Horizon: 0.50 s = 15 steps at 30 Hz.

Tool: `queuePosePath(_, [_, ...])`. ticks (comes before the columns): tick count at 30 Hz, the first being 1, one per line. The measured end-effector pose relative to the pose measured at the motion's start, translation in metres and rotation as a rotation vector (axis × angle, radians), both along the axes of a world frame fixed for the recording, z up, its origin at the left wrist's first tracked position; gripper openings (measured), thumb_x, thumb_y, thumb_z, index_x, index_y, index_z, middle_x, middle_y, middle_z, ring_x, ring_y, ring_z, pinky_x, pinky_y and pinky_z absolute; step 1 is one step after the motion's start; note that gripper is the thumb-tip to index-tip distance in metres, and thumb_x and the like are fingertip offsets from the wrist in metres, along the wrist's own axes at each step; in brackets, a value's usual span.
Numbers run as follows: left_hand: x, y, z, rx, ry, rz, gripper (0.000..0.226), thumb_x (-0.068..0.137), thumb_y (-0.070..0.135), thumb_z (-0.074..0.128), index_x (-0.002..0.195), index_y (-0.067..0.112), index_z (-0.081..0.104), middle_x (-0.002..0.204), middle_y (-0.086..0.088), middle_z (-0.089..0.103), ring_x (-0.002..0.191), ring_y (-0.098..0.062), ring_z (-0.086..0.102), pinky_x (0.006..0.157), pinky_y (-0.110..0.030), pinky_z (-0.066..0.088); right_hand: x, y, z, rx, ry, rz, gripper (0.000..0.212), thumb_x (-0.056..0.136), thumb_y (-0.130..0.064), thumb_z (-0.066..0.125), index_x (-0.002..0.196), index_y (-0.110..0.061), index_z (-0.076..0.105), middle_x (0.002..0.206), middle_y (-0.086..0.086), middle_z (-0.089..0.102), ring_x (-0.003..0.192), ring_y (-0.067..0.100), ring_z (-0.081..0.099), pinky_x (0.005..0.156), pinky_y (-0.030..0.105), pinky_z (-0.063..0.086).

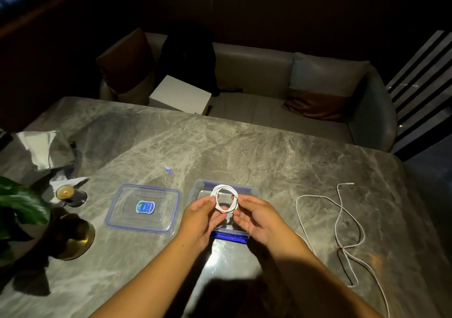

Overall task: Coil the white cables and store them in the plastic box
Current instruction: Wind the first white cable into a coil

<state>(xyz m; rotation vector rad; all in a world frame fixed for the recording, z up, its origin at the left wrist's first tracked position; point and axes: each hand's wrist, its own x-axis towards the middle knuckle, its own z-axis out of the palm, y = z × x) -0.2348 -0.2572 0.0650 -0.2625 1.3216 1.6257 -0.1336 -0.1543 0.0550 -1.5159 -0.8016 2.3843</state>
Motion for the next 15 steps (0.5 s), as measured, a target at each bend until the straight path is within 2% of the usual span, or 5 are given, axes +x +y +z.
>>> queuePosePath(4, [-0.007, 0.007, -0.017, -0.106, -0.024, 0.079, 0.017, 0.097, -0.005, 0.049, 0.098, -0.003, 0.066, 0.076, -0.018, 0.074, 0.062, -0.024, 0.073, 0.059, -0.030, 0.062, -0.019, 0.005, -0.019, -0.060, -0.065, -0.015, 0.008, 0.093, -0.006, 0.063, 0.087, -0.009, 0.069, 0.059, 0.004, 0.071, 0.065, 0.016, 0.063, 0.052, 0.023, 0.058])
queuePosePath(6, [-0.010, 0.013, -0.029, -0.193, -0.024, 0.107, 0.013, 0.097, -0.005, 0.050, 0.102, -0.008, 0.062, 0.075, -0.019, 0.068, 0.056, -0.024, 0.067, 0.050, -0.028, 0.058, -0.027, 0.008, -0.032, -0.092, -0.094, -0.029, 0.008, 0.093, -0.008, 0.065, 0.086, -0.009, 0.068, 0.055, 0.002, 0.069, 0.061, 0.013, 0.061, 0.048, 0.021, 0.056])
queuePosePath(9, [-0.015, 0.024, -0.043, -0.298, -0.046, 0.184, 0.007, 0.096, -0.006, 0.053, 0.098, -0.006, 0.060, 0.075, -0.018, 0.063, 0.058, -0.025, 0.063, 0.040, -0.025, 0.055, -0.038, 0.010, -0.050, -0.123, -0.108, -0.048, 0.004, 0.092, -0.010, 0.067, 0.094, -0.007, 0.068, 0.068, 0.006, 0.067, 0.047, 0.008, 0.060, 0.042, 0.019, 0.053])
queuePosePath(13, [-0.021, 0.041, -0.056, -0.434, -0.028, 0.197, 0.011, 0.094, -0.003, 0.059, 0.083, 0.000, 0.059, 0.070, -0.016, 0.059, 0.056, -0.023, 0.057, 0.052, -0.034, 0.057, -0.048, 0.014, -0.071, -0.120, -0.109, -0.086, 0.003, 0.092, -0.009, 0.066, 0.092, -0.007, 0.068, 0.076, 0.008, 0.064, 0.060, 0.011, 0.056, 0.041, 0.018, 0.051])
queuePosePath(15, [-0.023, 0.047, -0.065, -0.496, -0.017, 0.197, 0.010, 0.093, -0.001, 0.060, 0.084, -0.001, 0.057, 0.066, -0.015, 0.055, 0.050, -0.021, 0.051, 0.046, -0.031, 0.052, -0.052, 0.017, -0.078, -0.084, -0.109, -0.078, 0.005, 0.093, -0.007, 0.065, 0.089, -0.007, 0.068, 0.073, 0.007, 0.061, 0.060, 0.010, 0.052, 0.041, 0.016, 0.051])
